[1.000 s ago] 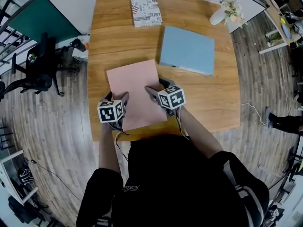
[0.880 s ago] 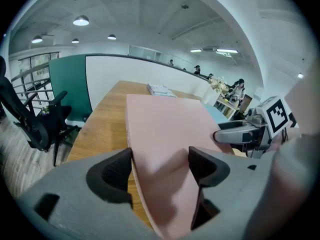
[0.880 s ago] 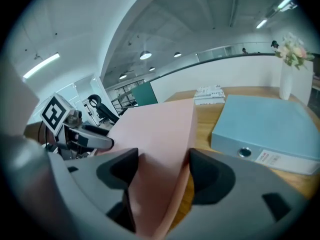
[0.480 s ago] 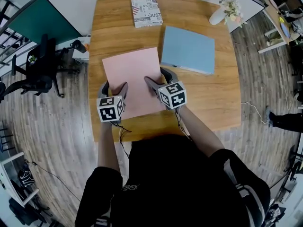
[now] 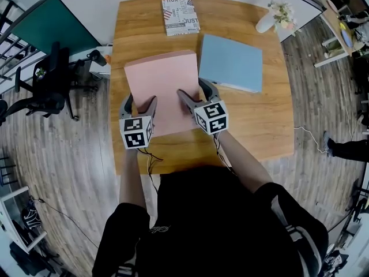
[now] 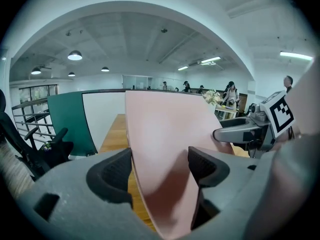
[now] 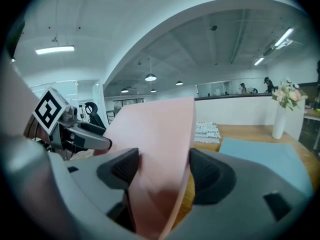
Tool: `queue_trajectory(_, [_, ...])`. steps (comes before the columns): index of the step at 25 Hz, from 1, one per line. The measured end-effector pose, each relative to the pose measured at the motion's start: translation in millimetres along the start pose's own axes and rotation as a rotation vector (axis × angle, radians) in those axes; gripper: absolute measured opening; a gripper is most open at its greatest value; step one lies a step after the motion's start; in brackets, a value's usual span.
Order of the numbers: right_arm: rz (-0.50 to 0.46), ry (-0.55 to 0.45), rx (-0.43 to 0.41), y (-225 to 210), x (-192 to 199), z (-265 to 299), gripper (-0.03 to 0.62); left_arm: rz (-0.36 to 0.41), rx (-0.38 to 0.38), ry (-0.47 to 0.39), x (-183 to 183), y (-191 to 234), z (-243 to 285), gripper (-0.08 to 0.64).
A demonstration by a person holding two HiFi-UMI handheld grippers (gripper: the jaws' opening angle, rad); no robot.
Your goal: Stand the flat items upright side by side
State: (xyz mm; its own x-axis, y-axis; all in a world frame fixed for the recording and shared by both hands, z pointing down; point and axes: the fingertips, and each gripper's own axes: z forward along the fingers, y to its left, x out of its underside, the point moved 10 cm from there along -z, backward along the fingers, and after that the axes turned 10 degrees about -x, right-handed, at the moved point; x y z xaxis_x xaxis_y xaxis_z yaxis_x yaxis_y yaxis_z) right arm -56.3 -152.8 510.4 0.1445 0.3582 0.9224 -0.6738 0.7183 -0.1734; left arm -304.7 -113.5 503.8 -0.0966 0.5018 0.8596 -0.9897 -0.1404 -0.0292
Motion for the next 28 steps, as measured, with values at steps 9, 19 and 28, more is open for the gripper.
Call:
queue_trajectory(9, [-0.067,-0.092,0.038,7.3,-11.7,-1.4,0.314,0.049,-0.019,-0.104,-12.6,3.8,-4.7,0.360])
queue_trajectory(19, [-0.118,-0.145,0.064,10.3,-20.8,-1.5,0.316,0.091,-0.048,-0.184,-19.4,4.1,-7.0,0.360])
queue_trajectory(28, [-0.130,-0.212,0.091,14.5,-28.1,-1.8,0.315,0.129,-0.042,-0.253,-25.2,7.7,-7.0,0.360])
